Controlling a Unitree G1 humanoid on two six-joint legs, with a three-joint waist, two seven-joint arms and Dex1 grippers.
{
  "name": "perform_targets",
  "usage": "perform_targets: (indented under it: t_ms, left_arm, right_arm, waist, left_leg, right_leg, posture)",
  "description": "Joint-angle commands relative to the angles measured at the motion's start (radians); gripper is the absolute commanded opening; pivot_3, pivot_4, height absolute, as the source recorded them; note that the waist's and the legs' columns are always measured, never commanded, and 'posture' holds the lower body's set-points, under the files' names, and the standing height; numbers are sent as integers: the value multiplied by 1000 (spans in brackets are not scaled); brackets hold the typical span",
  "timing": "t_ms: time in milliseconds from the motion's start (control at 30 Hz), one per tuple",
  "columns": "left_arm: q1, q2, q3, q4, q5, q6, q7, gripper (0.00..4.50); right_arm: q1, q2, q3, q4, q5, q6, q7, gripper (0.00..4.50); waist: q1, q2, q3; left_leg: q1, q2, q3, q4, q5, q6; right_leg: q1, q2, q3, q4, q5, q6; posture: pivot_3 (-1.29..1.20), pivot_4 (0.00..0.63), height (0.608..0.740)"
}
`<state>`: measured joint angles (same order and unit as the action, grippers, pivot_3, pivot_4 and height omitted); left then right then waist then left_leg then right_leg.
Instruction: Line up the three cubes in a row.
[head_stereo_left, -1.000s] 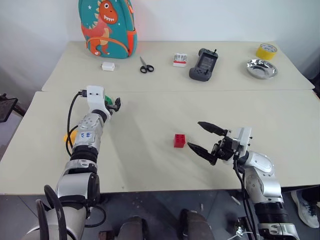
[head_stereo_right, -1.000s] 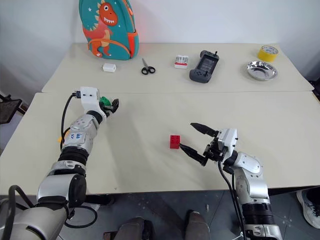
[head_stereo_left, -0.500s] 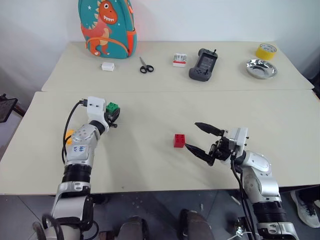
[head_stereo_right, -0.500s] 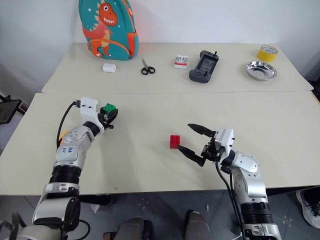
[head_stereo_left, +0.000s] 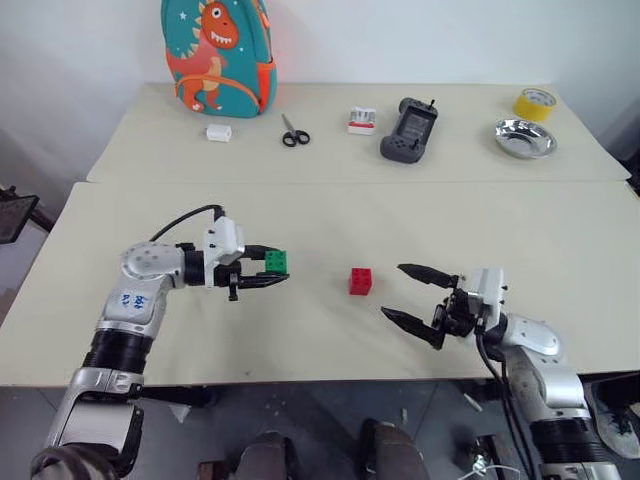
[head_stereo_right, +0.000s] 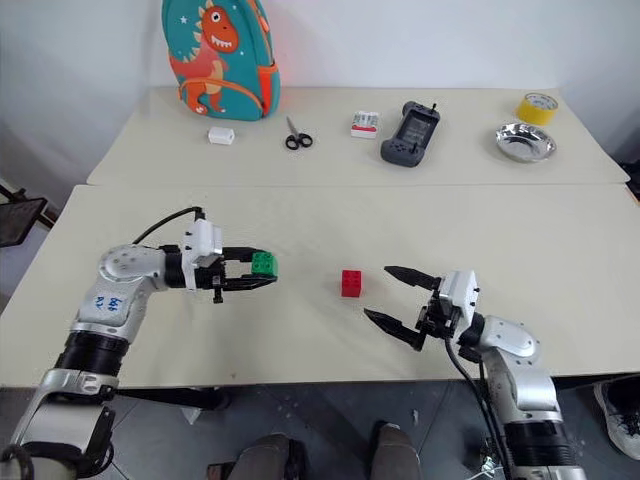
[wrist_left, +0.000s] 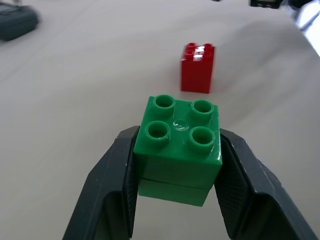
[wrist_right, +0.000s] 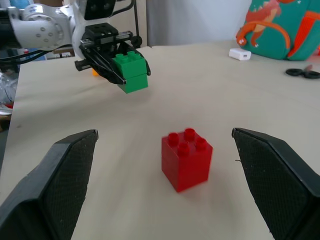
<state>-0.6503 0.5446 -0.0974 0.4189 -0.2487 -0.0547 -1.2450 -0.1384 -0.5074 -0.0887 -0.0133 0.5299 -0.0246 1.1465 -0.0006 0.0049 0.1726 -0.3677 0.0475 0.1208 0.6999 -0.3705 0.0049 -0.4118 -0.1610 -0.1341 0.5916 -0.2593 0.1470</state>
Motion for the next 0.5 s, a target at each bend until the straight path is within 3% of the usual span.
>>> perform_targets:
  t_ms: [33, 267, 467, 500]
  left_arm:
    - [-51, -42, -66, 120, 57, -112, -74, 1721]
    - [-169, -101, -91, 342, 137, -235, -54, 1721]
    - [-193, -102, -79, 407, 157, -272, -37, 1721]
    - [-186, -98, -77, 397, 149, -264, -54, 2071]
  right_arm:
    - [19, -30, -23, -63, 33, 32, 13, 4500]
    - [55, -35, -28, -117, 42, 64, -10, 4500]
    - [64, -34, -27, -128, 43, 74, -19, 4500]
    - [61, -33, -26, -125, 42, 73, -19, 4500]
  waist:
    - [-1, 0, 0]
    - [-1, -1, 0]
    - [0, -1, 0]
    - [0, -1, 0]
  left_leg:
    - [0, 0, 0, 0, 0, 0]
    - [-1, 0, 0, 0, 0, 1]
    - [-1, 0, 0, 1, 0, 1]
    - [-1, 0, 0, 1, 0, 1]
  right_leg:
    - [0, 0, 0, 0, 0, 0]
    - [-1, 0, 0, 0, 0, 0]
    - [0, 0, 0, 0, 0, 0]
    - [0, 0, 0, 0, 0, 0]
  posture:
    - [0, 150, 740]
    - [0, 150, 740]
    - [0, 150, 740]
    - [0, 150, 740]
